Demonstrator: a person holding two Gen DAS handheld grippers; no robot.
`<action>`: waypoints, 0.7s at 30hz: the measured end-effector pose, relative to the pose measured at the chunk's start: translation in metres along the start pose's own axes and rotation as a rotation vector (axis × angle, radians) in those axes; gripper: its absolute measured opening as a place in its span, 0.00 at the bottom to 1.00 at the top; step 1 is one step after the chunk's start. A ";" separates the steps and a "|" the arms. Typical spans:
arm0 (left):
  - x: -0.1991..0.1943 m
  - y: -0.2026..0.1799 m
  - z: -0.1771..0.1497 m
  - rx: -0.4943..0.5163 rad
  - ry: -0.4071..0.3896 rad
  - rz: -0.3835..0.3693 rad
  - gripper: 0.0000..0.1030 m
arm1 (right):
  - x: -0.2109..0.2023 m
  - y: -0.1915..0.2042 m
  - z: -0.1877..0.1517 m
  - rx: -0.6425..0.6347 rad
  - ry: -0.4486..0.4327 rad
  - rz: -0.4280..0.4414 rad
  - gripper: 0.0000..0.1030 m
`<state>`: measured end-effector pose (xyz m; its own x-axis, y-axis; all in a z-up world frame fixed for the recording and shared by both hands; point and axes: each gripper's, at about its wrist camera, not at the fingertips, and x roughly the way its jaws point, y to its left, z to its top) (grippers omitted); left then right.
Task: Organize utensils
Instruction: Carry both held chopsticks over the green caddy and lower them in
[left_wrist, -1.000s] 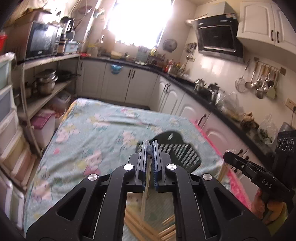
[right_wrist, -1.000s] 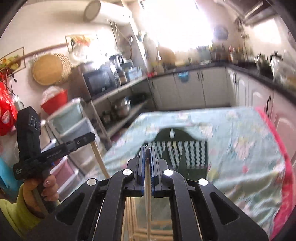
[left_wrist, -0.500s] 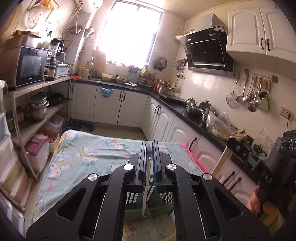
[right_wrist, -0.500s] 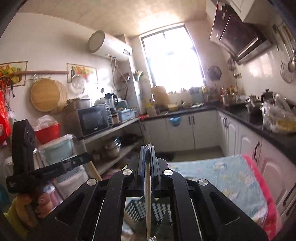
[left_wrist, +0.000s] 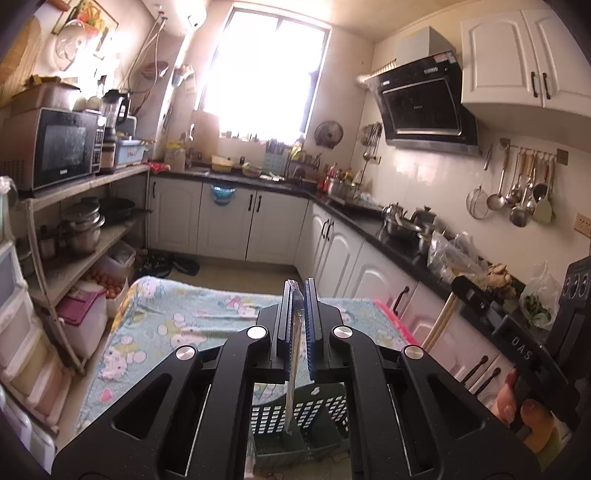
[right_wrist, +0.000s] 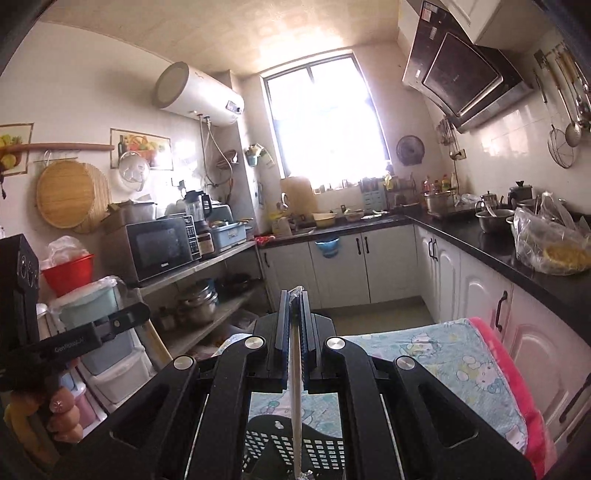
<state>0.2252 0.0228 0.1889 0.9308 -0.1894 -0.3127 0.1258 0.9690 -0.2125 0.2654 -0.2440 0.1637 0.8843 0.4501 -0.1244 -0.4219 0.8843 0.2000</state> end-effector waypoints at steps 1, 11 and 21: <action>0.003 0.001 -0.002 -0.001 0.006 0.003 0.03 | 0.002 -0.002 -0.003 -0.004 -0.001 -0.005 0.05; 0.032 0.012 -0.038 -0.003 0.080 0.037 0.03 | 0.019 -0.007 -0.028 -0.024 0.015 -0.037 0.05; 0.047 0.015 -0.070 0.013 0.134 0.042 0.03 | 0.038 -0.018 -0.067 0.021 0.077 -0.066 0.05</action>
<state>0.2465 0.0173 0.1064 0.8813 -0.1676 -0.4419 0.0933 0.9783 -0.1850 0.2938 -0.2345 0.0905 0.8916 0.4001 -0.2119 -0.3585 0.9097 0.2094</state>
